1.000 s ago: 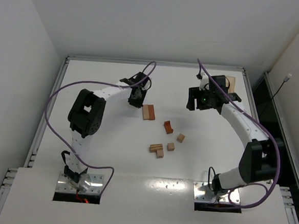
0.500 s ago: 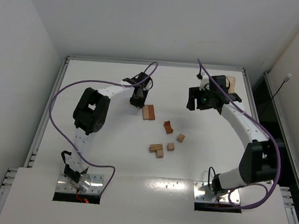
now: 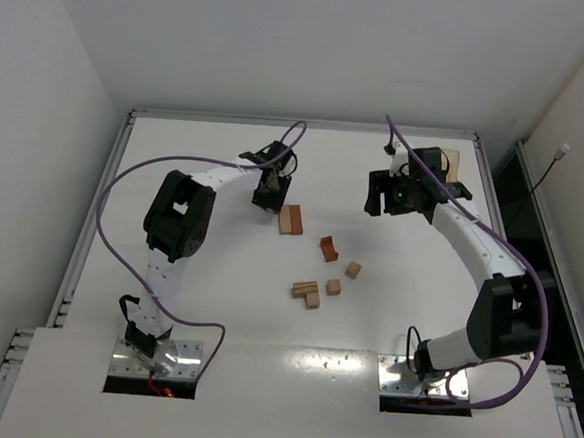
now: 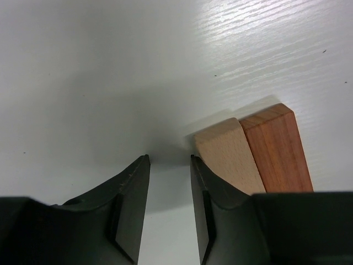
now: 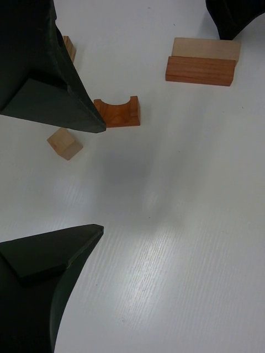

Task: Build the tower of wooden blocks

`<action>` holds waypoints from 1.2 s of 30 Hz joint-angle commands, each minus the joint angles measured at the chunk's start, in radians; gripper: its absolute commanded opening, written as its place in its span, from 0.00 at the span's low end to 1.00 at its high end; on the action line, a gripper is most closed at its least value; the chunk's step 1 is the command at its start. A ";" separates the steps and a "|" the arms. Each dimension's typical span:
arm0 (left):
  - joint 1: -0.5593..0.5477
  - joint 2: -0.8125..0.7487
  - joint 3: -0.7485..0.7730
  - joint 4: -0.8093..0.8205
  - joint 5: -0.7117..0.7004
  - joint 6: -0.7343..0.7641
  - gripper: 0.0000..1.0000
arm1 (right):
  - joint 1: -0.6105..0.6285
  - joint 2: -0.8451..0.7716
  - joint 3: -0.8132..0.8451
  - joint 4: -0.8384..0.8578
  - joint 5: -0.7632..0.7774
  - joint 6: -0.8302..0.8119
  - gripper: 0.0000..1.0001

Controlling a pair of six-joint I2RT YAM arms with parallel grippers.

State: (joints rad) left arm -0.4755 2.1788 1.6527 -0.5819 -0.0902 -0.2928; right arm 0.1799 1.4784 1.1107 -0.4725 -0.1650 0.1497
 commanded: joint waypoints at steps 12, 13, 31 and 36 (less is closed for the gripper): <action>0.009 0.003 0.033 0.005 0.017 0.000 0.37 | 0.000 -0.029 0.001 0.032 -0.001 0.002 0.65; 0.009 0.003 0.033 0.005 0.017 0.000 0.37 | 0.000 -0.029 0.001 0.032 -0.001 0.002 0.65; 0.184 -0.505 -0.363 0.050 0.118 0.067 0.80 | 0.105 -0.122 -0.044 -0.149 -0.265 -0.467 0.72; 0.207 -0.612 -0.415 0.050 0.129 0.089 0.94 | 0.219 -0.179 -0.156 -0.228 -0.243 -0.616 0.84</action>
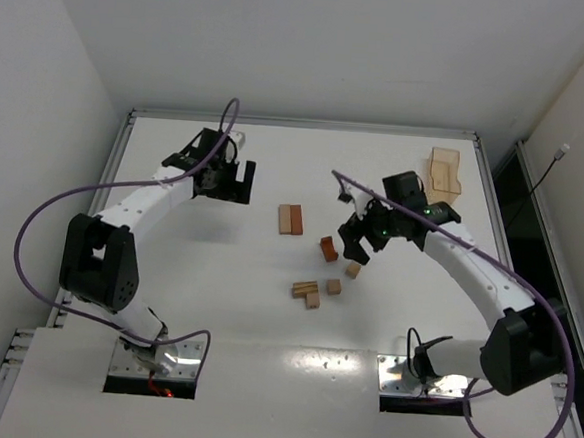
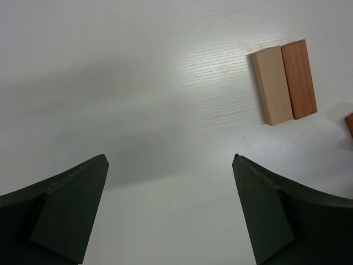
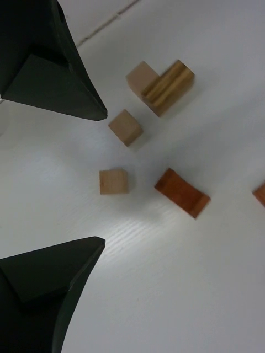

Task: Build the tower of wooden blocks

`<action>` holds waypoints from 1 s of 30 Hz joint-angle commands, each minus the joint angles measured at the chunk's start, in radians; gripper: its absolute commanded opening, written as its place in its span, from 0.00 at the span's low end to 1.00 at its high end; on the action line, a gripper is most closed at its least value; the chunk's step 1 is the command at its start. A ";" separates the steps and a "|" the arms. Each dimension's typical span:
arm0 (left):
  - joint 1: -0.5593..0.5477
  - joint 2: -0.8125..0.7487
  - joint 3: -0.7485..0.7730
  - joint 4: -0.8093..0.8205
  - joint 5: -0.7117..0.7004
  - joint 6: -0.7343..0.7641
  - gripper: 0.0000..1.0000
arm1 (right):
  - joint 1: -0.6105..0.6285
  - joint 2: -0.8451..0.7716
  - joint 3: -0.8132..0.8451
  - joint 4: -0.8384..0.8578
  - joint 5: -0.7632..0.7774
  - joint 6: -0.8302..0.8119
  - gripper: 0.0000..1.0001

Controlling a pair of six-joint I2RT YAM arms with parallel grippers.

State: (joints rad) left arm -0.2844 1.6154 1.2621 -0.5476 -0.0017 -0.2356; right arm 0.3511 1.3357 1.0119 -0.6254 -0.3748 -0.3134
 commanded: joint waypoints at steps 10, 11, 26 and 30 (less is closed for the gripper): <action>0.063 -0.090 0.010 -0.051 0.052 0.062 0.96 | 0.103 -0.043 -0.208 0.015 0.171 -0.158 0.82; 0.063 -0.091 0.010 -0.051 0.052 0.062 0.96 | 0.103 -0.032 -0.208 0.030 0.189 -0.148 0.82; 0.073 -0.111 -0.009 -0.041 0.043 0.071 0.96 | 0.103 0.098 -0.159 0.090 0.188 -0.139 0.81; 0.073 -0.089 0.019 -0.041 0.043 0.071 0.96 | 0.103 0.134 -0.131 0.108 0.188 -0.118 0.81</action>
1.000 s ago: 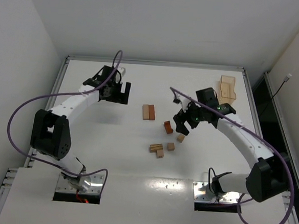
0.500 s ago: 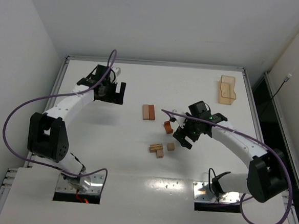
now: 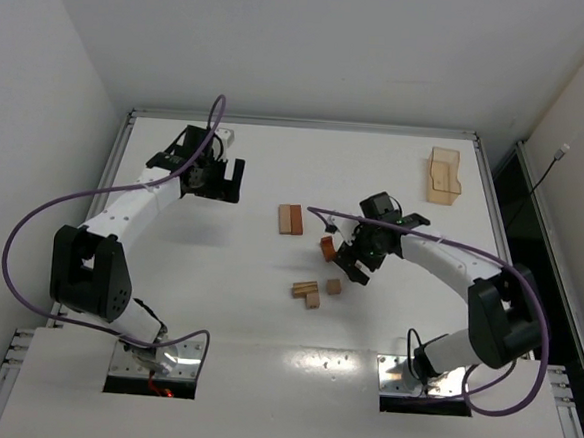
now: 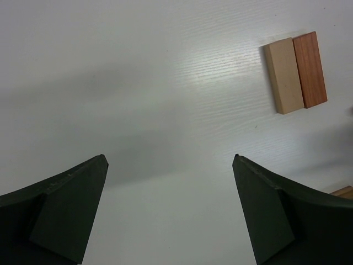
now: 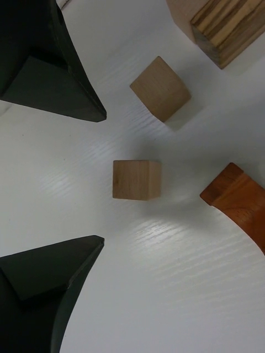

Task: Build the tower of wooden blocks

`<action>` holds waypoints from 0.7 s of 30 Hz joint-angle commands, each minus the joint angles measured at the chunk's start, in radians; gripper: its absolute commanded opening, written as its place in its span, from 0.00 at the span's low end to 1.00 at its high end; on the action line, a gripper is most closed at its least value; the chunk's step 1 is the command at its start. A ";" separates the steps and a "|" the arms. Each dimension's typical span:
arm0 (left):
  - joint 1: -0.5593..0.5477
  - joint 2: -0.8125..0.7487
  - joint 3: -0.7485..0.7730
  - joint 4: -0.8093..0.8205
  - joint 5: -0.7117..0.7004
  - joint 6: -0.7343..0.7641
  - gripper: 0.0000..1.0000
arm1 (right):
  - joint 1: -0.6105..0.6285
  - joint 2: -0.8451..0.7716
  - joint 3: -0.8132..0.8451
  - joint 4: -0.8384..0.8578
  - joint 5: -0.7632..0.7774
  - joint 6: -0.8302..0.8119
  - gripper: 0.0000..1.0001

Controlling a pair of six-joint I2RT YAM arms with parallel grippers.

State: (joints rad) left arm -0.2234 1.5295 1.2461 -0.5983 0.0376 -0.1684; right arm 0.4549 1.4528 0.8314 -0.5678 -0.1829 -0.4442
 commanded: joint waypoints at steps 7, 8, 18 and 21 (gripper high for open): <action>0.012 0.018 0.053 0.009 0.004 0.004 0.96 | -0.001 0.101 0.095 0.051 0.005 0.024 0.78; 0.012 0.018 0.053 0.009 0.004 0.004 0.96 | -0.001 0.112 0.104 0.051 0.005 0.033 0.76; 0.030 0.047 0.062 0.000 0.004 0.004 0.96 | -0.001 0.185 0.133 0.042 0.023 0.024 0.61; 0.039 0.057 0.072 0.000 0.004 0.004 0.96 | -0.001 0.185 0.133 0.031 0.023 0.024 0.56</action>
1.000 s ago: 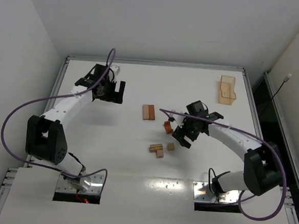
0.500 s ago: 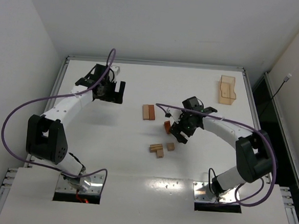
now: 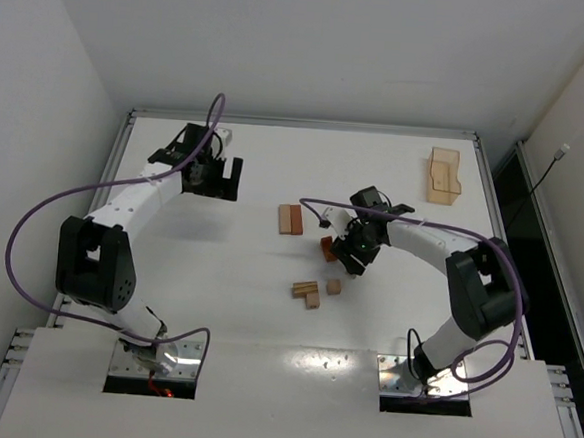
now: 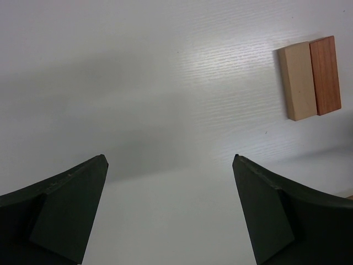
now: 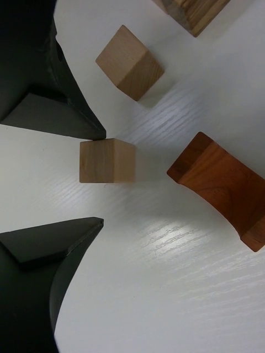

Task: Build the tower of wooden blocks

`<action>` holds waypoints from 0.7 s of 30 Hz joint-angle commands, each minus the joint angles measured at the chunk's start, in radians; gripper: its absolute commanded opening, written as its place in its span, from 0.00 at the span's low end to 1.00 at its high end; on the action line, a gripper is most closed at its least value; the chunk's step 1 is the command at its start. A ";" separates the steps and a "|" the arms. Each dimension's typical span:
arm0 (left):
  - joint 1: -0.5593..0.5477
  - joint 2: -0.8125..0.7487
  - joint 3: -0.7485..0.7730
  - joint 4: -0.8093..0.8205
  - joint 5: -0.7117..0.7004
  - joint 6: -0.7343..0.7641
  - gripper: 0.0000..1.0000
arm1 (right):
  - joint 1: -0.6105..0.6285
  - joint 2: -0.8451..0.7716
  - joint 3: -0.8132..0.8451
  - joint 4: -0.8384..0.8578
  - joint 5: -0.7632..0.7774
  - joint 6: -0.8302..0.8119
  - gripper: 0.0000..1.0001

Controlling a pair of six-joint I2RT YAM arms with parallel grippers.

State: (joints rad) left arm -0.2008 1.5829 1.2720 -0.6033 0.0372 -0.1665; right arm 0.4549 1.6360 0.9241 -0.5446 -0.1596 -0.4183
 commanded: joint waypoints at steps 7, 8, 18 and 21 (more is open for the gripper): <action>0.037 0.023 0.055 0.005 0.024 -0.007 0.96 | 0.008 0.025 0.022 -0.014 0.000 -0.020 0.52; 0.037 0.023 0.055 -0.004 0.024 -0.007 0.96 | 0.008 0.041 0.033 -0.014 0.000 -0.030 0.52; 0.057 0.042 0.064 -0.004 0.044 -0.007 0.96 | 0.008 0.030 0.033 -0.025 0.000 -0.030 0.20; 0.057 0.042 0.064 -0.004 0.044 -0.007 0.96 | 0.008 0.009 0.042 -0.034 0.000 -0.039 0.00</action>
State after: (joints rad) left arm -0.1570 1.6295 1.2995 -0.6067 0.0647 -0.1665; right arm 0.4561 1.6829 0.9253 -0.5739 -0.1562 -0.4454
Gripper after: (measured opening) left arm 0.957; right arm 0.150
